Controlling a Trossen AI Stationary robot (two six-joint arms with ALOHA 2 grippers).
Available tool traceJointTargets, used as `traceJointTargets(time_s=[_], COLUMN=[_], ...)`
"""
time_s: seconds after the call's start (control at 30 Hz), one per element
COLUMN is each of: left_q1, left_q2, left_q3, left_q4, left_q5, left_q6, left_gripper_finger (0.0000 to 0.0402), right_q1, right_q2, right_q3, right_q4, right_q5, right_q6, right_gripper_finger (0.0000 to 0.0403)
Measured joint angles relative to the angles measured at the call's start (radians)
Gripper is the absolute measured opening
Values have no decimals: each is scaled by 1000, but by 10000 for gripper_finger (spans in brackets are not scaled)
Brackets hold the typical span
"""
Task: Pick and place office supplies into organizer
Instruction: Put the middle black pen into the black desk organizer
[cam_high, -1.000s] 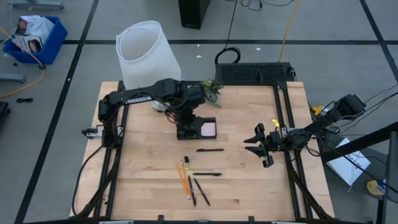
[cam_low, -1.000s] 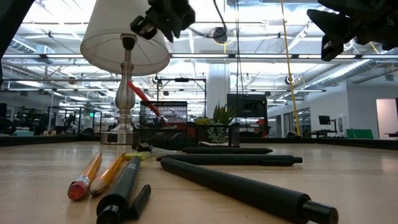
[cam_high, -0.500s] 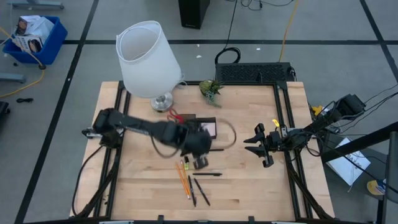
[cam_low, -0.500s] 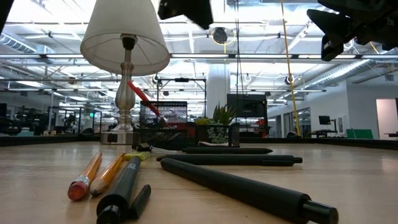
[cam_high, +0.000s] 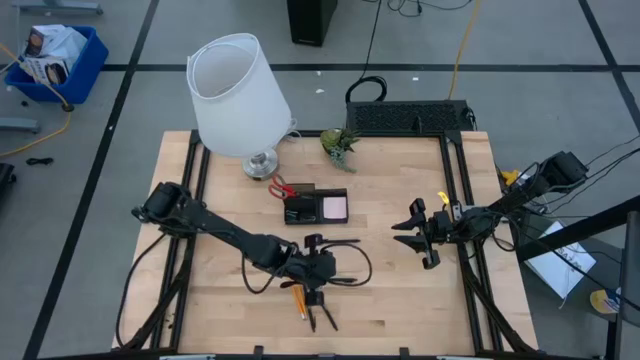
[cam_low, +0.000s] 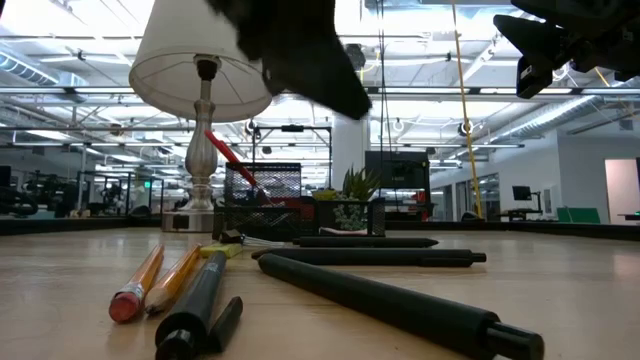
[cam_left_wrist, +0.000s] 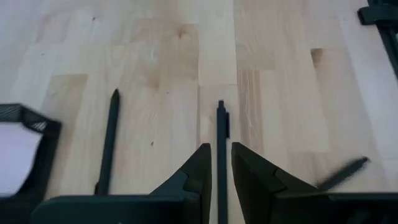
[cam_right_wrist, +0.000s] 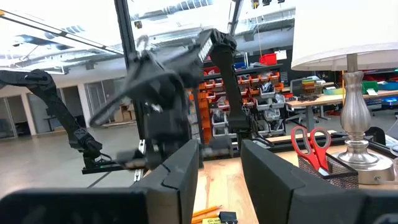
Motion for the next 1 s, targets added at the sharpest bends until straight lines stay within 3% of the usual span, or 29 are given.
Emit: traceJointTargets(time_s=[0.2,0.3,0.4,0.63,0.8,1.0], left_q1=[-14,-14,-16,22,34,40], left_q2=[-16,-19,-16,52,142,212], left_q3=[-239,-314,-357,-368,-322,-206], left_q4=[399,583,659,792,888,799], left_q5=[9,35,42,105,126,112], left_q6=[127,182,240,259,212,187], left_gripper_finger=[78,109,151,213,220,212], right_q1=[0,0,0,0,0,0], right_q2=[0,0,0,0,0,0], right_q3=[0,0,0,0,0,0], right_q4=[0,0,-5,-15,-36,-40], right_q5=[0,0,0,0,0,0], right_q6=[0,0,0,0,0,0], right_gripper_finger=[114,114,114,115,116,116])
